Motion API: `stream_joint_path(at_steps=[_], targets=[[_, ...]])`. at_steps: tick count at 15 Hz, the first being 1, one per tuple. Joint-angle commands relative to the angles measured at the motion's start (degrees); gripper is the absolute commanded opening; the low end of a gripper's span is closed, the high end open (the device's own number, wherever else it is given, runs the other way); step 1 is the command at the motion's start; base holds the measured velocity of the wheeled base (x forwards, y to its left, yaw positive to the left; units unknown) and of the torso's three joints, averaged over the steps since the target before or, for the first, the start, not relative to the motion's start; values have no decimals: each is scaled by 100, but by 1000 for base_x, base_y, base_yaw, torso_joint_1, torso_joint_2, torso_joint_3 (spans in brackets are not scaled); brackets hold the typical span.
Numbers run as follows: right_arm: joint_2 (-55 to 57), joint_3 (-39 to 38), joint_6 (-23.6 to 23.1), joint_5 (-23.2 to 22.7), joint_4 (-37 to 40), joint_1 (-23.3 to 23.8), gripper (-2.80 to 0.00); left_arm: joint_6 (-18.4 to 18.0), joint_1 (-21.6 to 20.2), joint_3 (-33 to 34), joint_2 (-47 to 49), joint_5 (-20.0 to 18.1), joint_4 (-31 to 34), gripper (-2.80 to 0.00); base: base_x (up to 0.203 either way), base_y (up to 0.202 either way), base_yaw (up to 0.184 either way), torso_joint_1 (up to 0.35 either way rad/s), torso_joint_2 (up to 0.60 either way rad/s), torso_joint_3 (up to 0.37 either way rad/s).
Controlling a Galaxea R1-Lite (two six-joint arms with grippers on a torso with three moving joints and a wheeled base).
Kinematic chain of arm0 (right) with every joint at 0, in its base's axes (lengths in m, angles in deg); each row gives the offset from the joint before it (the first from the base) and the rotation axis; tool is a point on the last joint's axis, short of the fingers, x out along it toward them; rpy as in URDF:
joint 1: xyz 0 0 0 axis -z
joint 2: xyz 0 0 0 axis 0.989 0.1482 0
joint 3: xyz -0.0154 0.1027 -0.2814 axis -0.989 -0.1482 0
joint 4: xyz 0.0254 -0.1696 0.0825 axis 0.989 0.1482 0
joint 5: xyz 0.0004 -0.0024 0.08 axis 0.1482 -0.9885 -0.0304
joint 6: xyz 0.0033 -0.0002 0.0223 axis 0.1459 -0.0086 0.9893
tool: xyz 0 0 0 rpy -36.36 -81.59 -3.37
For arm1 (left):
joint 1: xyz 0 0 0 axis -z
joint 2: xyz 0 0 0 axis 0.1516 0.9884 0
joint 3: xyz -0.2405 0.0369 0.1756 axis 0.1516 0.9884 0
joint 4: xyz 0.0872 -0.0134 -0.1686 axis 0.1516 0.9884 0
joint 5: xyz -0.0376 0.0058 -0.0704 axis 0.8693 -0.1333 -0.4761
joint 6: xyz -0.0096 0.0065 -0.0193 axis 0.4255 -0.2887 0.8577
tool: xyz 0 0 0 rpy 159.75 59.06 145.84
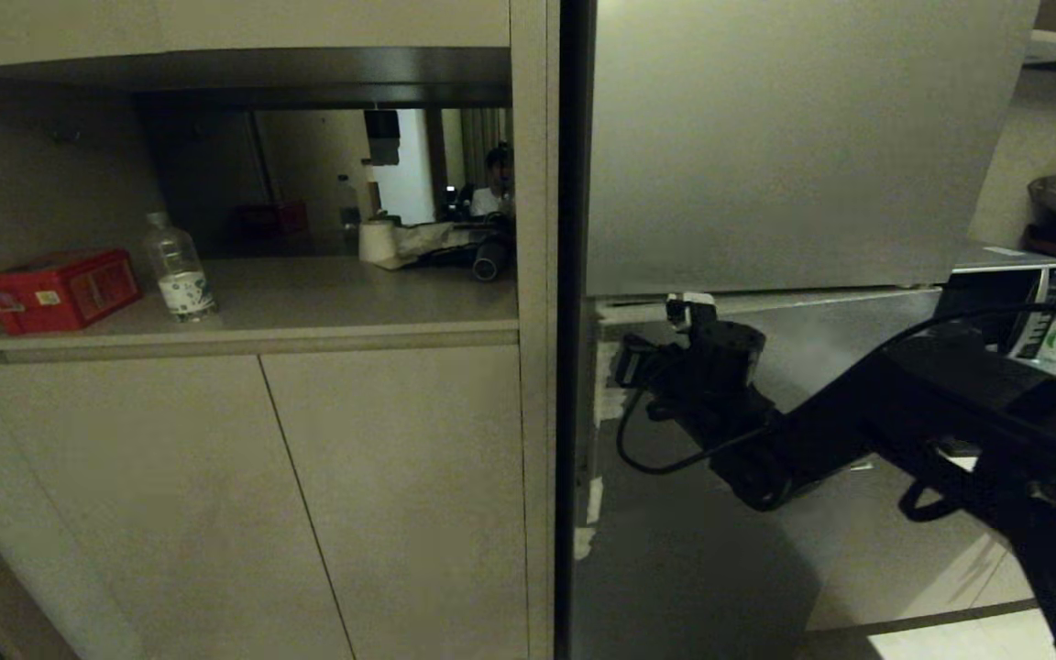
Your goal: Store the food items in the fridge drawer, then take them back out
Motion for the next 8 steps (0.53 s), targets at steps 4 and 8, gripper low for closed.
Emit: stream_joint_path(at_steps=[4, 8], targets=[[1597, 2065, -165, 925, 112, -72, -280, 2, -1, -1, 1, 2, 4, -280, 0, 0, 0, 0, 0, 0], [1398, 1854, -162, 1290, -60, -38, -280, 2, -1, -1, 1, 2, 4, -280, 0, 0, 0, 0, 0, 0]])
